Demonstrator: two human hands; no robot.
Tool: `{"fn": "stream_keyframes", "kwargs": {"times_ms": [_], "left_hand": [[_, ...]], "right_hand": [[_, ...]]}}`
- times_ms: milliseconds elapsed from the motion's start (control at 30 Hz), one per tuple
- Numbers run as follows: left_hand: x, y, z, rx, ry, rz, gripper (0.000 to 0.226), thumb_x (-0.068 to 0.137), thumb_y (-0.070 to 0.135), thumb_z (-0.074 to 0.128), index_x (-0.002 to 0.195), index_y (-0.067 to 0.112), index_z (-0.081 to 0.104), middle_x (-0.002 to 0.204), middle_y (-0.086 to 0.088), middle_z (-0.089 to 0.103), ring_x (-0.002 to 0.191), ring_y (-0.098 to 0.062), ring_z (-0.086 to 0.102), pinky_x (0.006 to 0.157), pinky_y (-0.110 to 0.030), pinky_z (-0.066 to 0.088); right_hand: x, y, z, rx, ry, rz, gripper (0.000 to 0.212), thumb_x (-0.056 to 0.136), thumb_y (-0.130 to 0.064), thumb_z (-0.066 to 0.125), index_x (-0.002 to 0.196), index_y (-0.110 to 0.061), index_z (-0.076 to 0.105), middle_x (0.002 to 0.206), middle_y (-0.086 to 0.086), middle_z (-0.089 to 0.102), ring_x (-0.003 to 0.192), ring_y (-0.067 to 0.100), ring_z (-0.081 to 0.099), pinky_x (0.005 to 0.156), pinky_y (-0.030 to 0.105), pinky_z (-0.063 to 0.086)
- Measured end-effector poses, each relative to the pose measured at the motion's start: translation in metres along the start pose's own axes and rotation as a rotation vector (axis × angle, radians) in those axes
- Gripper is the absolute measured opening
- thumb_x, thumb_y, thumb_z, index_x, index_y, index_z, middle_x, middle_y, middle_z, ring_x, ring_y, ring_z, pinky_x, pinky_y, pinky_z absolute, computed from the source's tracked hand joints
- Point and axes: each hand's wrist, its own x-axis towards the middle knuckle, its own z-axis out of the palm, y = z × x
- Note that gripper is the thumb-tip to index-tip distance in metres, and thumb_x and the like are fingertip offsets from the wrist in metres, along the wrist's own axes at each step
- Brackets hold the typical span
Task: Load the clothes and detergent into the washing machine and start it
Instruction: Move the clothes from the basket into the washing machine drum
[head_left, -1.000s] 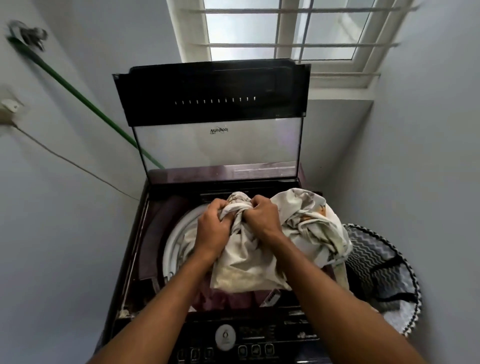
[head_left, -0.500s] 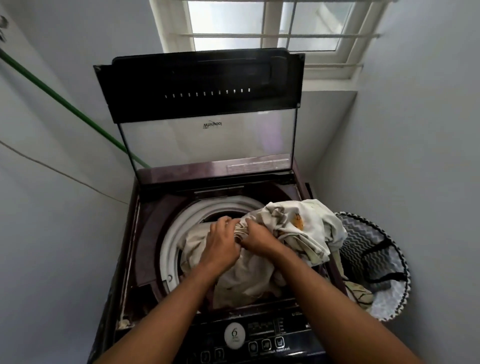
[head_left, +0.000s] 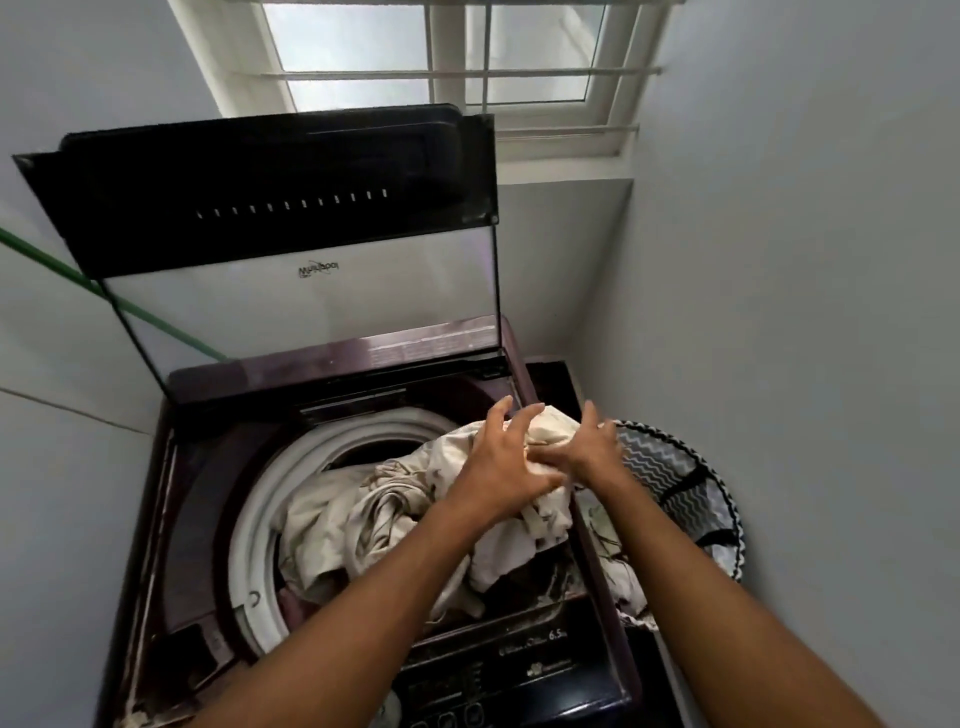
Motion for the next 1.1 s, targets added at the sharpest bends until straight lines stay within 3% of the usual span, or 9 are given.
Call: {"fn": "stream_keyframes", "kwargs": {"times_ms": [67, 167, 267, 367, 500, 600, 700, 833, 1100], "left_hand": [[0.009, 0.0, 0.016, 0.166, -0.127, -0.033, 0.103, 0.066, 0.044, 0.082, 0.151, 0.041, 0.025, 0.163, -0.007, 0.013, 0.148, -0.027, 0.021, 0.119, -0.043, 0.027], [0.02, -0.005, 0.025, 0.25, -0.176, -0.102, 0.113, 0.061, 0.046, 0.086, 0.153, 0.041, 0.021, 0.164, -0.004, 0.013, 0.148, -0.027, 0.023, 0.12, -0.04, 0.026], [0.03, -0.009, 0.022, 0.211, -0.16, -0.13, 0.118, 0.049, 0.05, 0.091, 0.15, 0.045, 0.03, 0.157, 0.003, 0.025, 0.138, -0.025, 0.038, 0.114, -0.037, 0.036], [0.033, -0.007, 0.018, 0.187, -0.143, -0.129, 0.116, 0.045, 0.048, 0.094, 0.146, 0.044, 0.039, 0.138, 0.003, 0.042, 0.124, -0.023, 0.049, 0.107, -0.035, 0.042], [0.033, -0.006, 0.016, 0.153, -0.107, -0.12, 0.105, 0.046, 0.041, 0.094, 0.139, 0.044, 0.046, 0.119, 0.006, 0.046, 0.111, -0.02, 0.054, 0.098, -0.032, 0.046], [0.028, -0.006, 0.014, 0.135, -0.053, -0.108, 0.078, 0.06, 0.028, 0.084, 0.13, 0.041, 0.051, 0.112, 0.004, 0.048, 0.104, -0.024, 0.058, 0.09, -0.031, 0.048], [0.018, -0.01, 0.008, 0.073, 0.046, -0.062, 0.05, 0.069, 0.019, 0.073, 0.114, 0.033, 0.056, 0.102, 0.004, 0.053, 0.094, -0.021, 0.06, 0.074, -0.026, 0.042], [0.002, -0.019, -0.021, -0.036, 0.171, -0.064, 0.04, 0.068, 0.01, 0.07, 0.1, 0.031, 0.059, 0.094, 0.007, 0.056, 0.082, -0.013, 0.058, 0.068, -0.025, 0.044], [-0.044, -0.064, -0.121, -0.031, 0.308, -0.13, 0.046, 0.068, 0.001, 0.074, 0.102, 0.028, 0.059, 0.1, 0.005, 0.055, 0.085, -0.01, 0.056, 0.064, -0.007, 0.037]], "right_hand": [[0.016, 0.018, 0.014, 0.17, -0.128, 0.038, 0.155, 0.028, -0.08, 0.079, 0.157, -0.025, 0.013, 0.154, 0.019, 0.032, 0.14, 0.034, 0.037, 0.112, 0.047, 0.039], [0.07, 0.046, 0.051, 0.278, -0.191, -0.025, 0.123, 0.031, -0.083, 0.078, 0.138, -0.034, 0.044, 0.127, 0.008, 0.062, 0.112, 0.025, 0.063, 0.094, 0.044, 0.055], [0.061, 0.035, 0.042, 0.301, -0.209, -0.08, 0.107, 0.029, -0.08, 0.081, 0.118, -0.026, 0.058, 0.104, 0.003, 0.071, 0.09, 0.021, 0.07, 0.078, 0.046, 0.061], [0.022, 0.012, 0.017, 0.309, -0.196, -0.046, 0.095, 0.038, -0.067, 0.082, 0.114, -0.019, 0.05, 0.102, 0.003, 0.065, 0.092, 0.024, 0.068, 0.078, 0.044, 0.06], [0.001, -0.002, 0.01, 0.229, -0.084, -0.019, 0.092, 0.052, -0.058, 0.083, 0.121, -0.009, 0.048, 0.114, 0.011, 0.064, 0.105, 0.03, 0.065, 0.081, 0.036, 0.054], [-0.019, -0.012, 0.013, 0.054, 0.124, -0.076, 0.063, 0.069, -0.046, 0.077, 0.114, -0.012, 0.048, 0.11, 0.01, 0.065, 0.102, 0.031, 0.065, 0.071, 0.033, 0.047], [-0.041, -0.023, 0.014, -0.144, 0.302, -0.204, 0.035, 0.081, -0.029, 0.067, 0.107, -0.014, 0.049, 0.107, 0.011, 0.066, 0.099, 0.031, 0.064, 0.075, 0.037, 0.05], [-0.065, -0.048, 0.017, -0.097, 0.284, -0.337, 0.023, 0.081, -0.018, 0.06, 0.103, -0.013, 0.053, 0.102, 0.012, 0.068, 0.098, 0.033, 0.064, 0.074, 0.037, 0.049], [-0.115, -0.131, 0.064, 0.072, 0.176, -0.535, 0.024, 0.076, -0.023, 0.062, 0.095, -0.012, 0.052, 0.094, 0.016, 0.068, 0.089, 0.037, 0.063, 0.069, 0.038, 0.048]]}}
